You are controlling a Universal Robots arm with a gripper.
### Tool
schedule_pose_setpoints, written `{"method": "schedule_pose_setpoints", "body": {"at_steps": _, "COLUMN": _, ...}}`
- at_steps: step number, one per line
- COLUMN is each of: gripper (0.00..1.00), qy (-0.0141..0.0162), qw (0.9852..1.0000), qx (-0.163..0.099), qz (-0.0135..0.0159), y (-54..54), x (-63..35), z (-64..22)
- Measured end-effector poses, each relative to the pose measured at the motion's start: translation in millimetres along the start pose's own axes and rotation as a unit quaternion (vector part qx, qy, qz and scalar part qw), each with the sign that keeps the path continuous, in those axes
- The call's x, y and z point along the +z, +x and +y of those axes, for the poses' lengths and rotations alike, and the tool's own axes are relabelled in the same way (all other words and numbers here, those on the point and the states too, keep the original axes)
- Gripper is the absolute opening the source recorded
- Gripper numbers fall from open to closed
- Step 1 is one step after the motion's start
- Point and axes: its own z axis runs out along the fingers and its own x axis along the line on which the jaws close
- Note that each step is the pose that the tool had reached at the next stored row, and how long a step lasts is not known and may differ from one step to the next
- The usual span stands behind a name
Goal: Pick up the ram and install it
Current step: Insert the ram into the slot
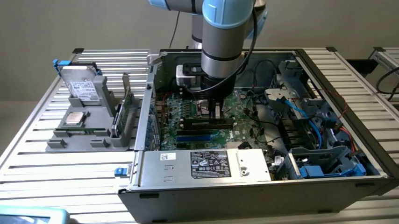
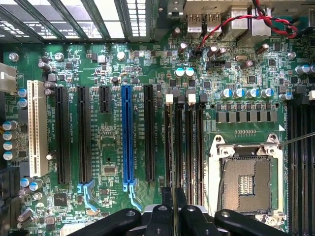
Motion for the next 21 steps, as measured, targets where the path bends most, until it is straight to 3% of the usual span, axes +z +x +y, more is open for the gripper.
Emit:
{"method": "schedule_pose_setpoints", "body": {"at_steps": 18, "gripper": 0.14, "qy": -0.0006, "qw": 1.0, "qx": 0.0, "qz": 0.0, "y": 0.0, "x": 0.8, "z": 0.0}}
{"method": "schedule_pose_setpoints", "body": {"at_steps": 20, "gripper": 0.15, "qy": -0.0006, "qw": 1.0, "qx": 0.0, "qz": 0.0, "y": 0.0, "x": 0.8, "z": 0.0}}
{"method": "schedule_pose_setpoints", "body": {"at_steps": 21, "gripper": 0.21, "qy": -0.0006, "qw": 1.0, "qx": 0.0, "qz": 0.0, "y": 0.0, "x": 0.8, "z": 0.0}}
